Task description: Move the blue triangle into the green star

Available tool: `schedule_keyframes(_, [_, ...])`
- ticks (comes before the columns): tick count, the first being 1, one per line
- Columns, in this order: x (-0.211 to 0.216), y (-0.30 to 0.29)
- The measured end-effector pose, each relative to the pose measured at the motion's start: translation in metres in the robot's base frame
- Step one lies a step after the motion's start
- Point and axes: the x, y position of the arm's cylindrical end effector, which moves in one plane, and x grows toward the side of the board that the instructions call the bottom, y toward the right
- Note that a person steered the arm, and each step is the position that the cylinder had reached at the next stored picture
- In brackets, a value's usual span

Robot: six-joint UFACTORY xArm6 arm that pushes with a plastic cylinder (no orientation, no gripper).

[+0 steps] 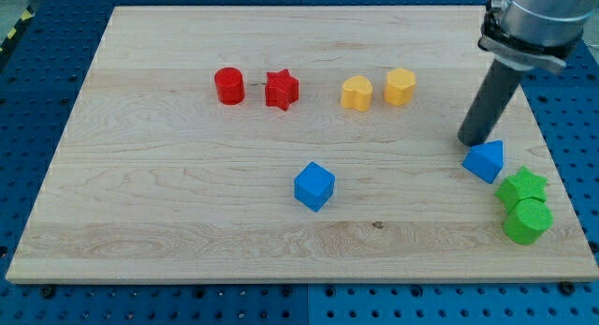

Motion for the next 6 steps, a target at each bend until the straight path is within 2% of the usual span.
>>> schedule_keyframes(1, [-0.010, -0.035])
schedule_keyframes(3, [0.020, -0.072])
schedule_keyframes(4, [0.037, -0.049])
schedule_keyframes(6, [0.039, -0.014])
